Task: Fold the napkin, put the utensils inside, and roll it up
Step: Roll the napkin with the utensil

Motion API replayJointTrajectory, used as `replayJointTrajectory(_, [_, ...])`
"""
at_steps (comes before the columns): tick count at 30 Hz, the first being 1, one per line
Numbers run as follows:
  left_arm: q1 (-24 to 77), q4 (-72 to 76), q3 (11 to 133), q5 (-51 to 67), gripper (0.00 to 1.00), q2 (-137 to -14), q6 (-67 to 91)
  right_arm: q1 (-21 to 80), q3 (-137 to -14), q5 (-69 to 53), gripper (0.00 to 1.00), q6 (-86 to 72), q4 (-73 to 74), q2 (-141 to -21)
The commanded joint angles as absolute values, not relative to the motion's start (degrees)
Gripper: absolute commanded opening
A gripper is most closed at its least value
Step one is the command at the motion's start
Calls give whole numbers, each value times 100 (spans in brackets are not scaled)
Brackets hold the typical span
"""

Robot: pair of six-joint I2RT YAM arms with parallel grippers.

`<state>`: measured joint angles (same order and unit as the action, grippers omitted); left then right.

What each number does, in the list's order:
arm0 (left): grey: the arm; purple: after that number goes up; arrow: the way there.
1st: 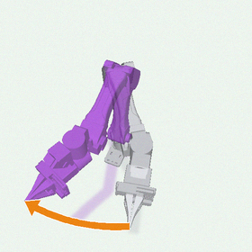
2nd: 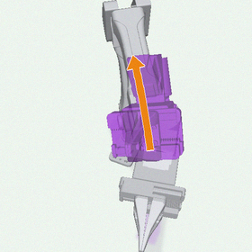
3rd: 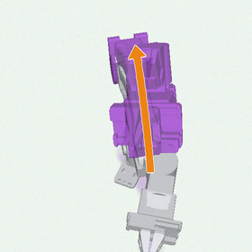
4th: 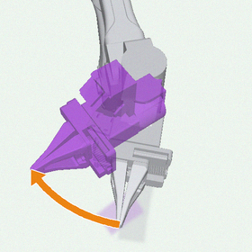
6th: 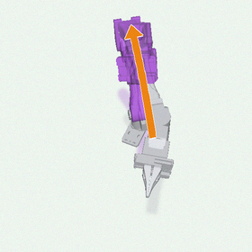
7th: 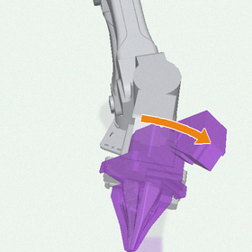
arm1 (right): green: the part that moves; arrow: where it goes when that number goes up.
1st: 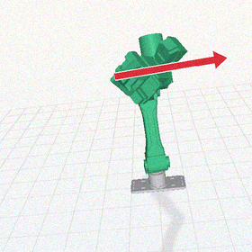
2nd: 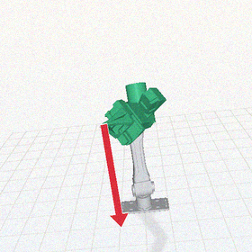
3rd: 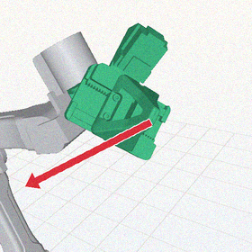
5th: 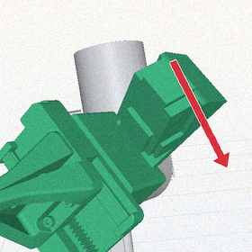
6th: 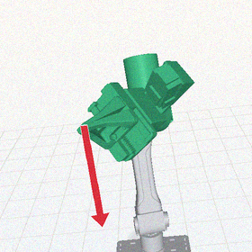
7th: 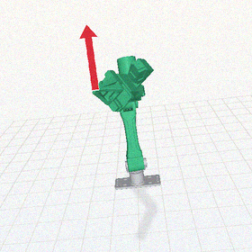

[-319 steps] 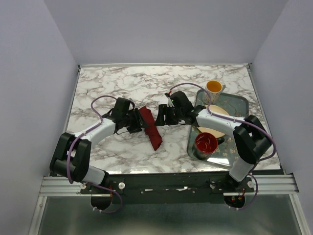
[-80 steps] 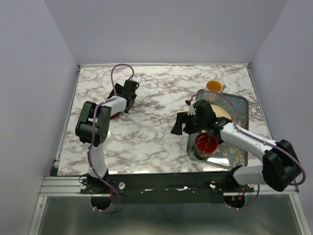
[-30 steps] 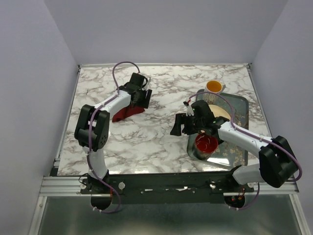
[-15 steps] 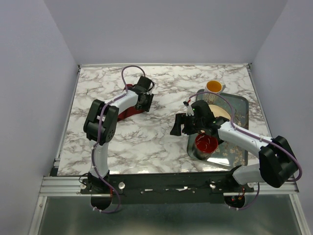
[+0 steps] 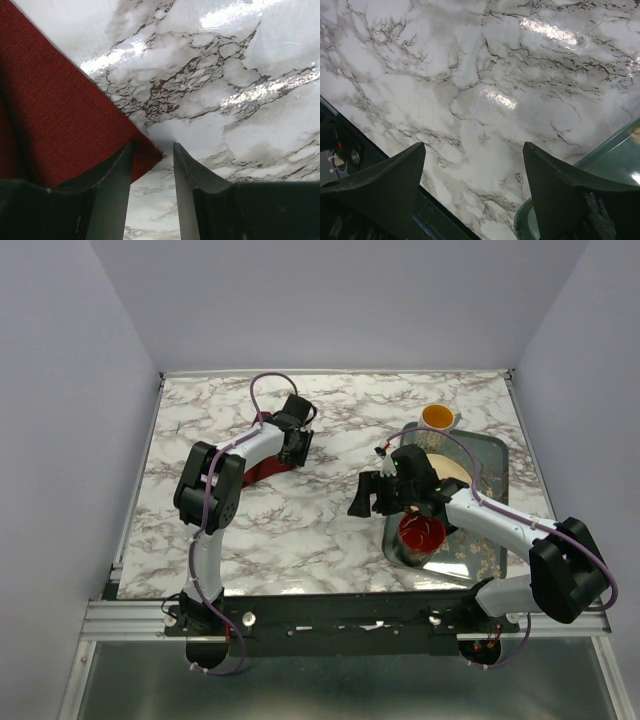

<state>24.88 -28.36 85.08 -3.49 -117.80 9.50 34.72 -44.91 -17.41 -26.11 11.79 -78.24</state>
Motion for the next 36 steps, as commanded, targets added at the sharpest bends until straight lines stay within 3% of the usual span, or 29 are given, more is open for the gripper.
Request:
replayJointTrajectory(1, [2479, -2953, 8446, -571, 34, -12023, 888, 3454, -4544, -1802, 87, -2637, 1099, -7822])
replayJointTrajectory(4, [2479, -2971, 8490, -642, 6, -12015, 896, 3463, -4570, -1819, 87, -2637, 1099, -7831])
replayJointTrajectory(5, [2479, -2971, 8508, -633, 5, -11954, 896, 3463, -4570, -1811, 87, -2637, 1099, -7831])
replayJointTrajectory(36, [1091, -2971, 8192, 1212, 0, -10609, 1757, 3472, -5546, -2478, 87, -2215, 1143, -9044])
